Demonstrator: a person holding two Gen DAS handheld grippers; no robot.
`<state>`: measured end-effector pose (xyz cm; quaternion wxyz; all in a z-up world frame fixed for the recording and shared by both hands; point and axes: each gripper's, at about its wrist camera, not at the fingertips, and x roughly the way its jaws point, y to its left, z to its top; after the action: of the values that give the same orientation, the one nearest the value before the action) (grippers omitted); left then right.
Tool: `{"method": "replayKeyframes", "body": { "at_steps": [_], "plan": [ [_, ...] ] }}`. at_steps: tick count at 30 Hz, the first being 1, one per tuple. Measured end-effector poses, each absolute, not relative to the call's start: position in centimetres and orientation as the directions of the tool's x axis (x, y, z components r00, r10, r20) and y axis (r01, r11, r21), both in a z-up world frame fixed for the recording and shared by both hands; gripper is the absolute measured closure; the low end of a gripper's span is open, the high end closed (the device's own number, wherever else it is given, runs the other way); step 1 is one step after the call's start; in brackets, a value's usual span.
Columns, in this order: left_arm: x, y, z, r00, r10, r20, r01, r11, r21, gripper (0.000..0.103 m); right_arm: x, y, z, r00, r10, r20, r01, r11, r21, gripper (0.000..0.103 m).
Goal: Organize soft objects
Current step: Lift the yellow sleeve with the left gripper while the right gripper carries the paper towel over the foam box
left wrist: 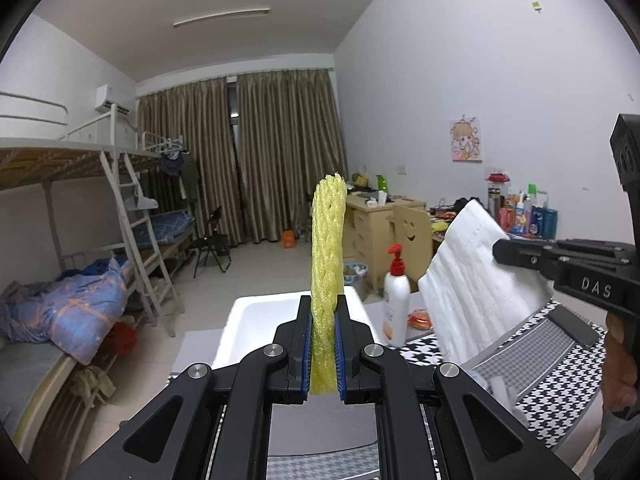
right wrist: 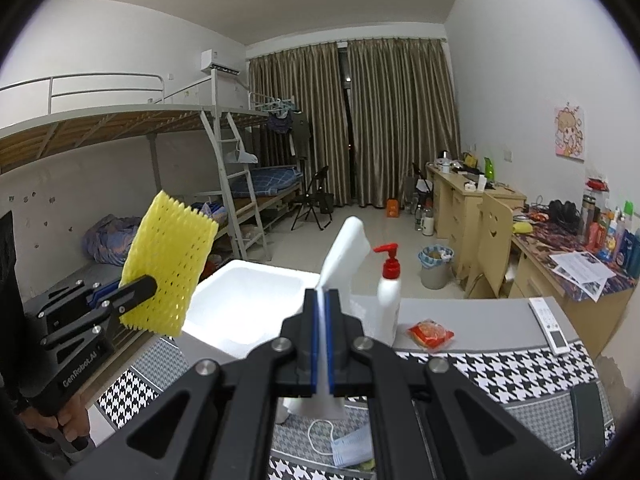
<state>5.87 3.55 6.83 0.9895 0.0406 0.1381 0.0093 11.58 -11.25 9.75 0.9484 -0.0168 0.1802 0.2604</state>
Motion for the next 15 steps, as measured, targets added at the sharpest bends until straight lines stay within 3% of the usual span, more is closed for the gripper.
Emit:
{"method": "replayKeyframes", "body": {
  "at_steps": [15],
  "plan": [
    [5.8, 6.4, 6.5, 0.948, 0.138, -0.287, -0.119, 0.99, 0.081, 0.093, 12.6, -8.0, 11.5, 0.773, 0.539, -0.335, -0.563, 0.826, 0.029, 0.098]
  ]
}}
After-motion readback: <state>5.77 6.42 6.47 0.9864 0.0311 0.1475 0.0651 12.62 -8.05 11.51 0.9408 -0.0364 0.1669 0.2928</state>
